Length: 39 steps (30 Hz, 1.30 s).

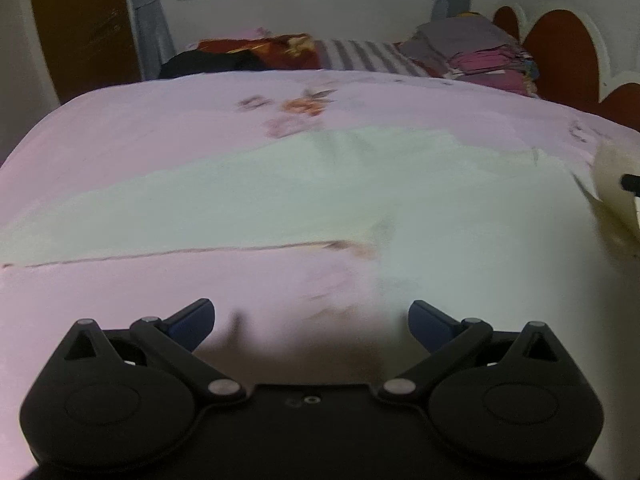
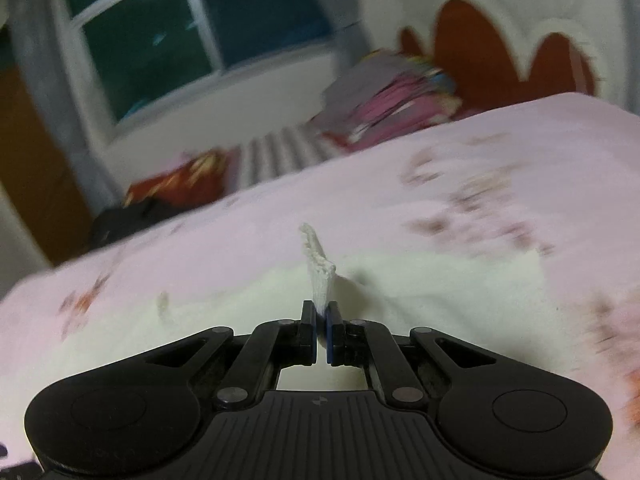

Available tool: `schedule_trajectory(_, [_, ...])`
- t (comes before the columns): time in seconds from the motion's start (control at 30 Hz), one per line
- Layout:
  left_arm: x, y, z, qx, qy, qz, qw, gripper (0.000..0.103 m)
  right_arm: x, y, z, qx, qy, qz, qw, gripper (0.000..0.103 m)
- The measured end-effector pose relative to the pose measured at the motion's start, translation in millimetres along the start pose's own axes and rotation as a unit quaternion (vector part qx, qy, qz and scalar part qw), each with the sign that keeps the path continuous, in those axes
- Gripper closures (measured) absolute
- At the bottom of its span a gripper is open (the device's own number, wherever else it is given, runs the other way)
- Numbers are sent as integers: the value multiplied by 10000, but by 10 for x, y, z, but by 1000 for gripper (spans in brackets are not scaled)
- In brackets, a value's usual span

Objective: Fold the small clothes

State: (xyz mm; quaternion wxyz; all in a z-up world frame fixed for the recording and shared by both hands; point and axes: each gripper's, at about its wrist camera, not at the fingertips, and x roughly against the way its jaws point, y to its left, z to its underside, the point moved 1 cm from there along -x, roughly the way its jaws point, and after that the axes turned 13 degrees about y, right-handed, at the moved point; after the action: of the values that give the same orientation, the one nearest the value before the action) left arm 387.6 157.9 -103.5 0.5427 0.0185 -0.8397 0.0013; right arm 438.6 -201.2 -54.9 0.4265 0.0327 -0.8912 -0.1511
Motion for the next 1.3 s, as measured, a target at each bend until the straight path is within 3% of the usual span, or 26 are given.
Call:
schedule_trajectory(0.17, [23,332,116,120,-24,171,9998,0,-376,627,226,568,329,-129,9978,99])
schedule_trajectory(0.4, [-74,603,201,463,288,250,9982,0,-703,1117,353,1011,588,-375,9924,99])
schedule_trajectory(0.53, [-110,637,196,530,313,613,9962,4,-889,1277,431,1076,800,-549,9894,99])
schedule_trajectory(0.57, [-110,633,183,528,316,690,9957,6,-959,1316,455,1159,896,-486,9880,93])
schedule_trajectory(0.6, [-99,613,161,559,298,787,9949,7,-992,1354,473,1282,962,-359,9864,62])
schedule_trajectory(0.67, [-56,570,98,611,141,1128,9916,15,-940,1406,547,1603,701,-200,9844,21])
schedule_trajectory(0.7, [-33,517,46,608,54,1254,9902,17,-843,1393,574,1718,441,-186,9840,20])
schedule_trajectory(0.8, [-8,262,-137,556,-207,1642,9846,25,-601,1129,585,1589,247,-234,9867,24])
schedule_trajectory(0.83, [-27,168,-193,517,-248,1739,9831,31,-545,1009,582,1417,267,-312,9891,29])
schedule_trajectory(0.87, [-64,45,-268,455,-273,1842,9815,38,-496,856,570,1211,321,-309,9916,41])
schedule_trajectory(1.0, [-320,-482,-517,424,-88,2421,9693,48,-348,253,581,661,484,-57,9966,59])
schedule_trajectory(1.2, [-785,-951,-765,790,281,2745,9579,65,-180,-498,529,27,596,211,9980,64])
schedule_trajectory(1.3, [-891,-1053,-834,892,271,2643,9599,78,-152,-719,492,-103,665,223,9975,64])
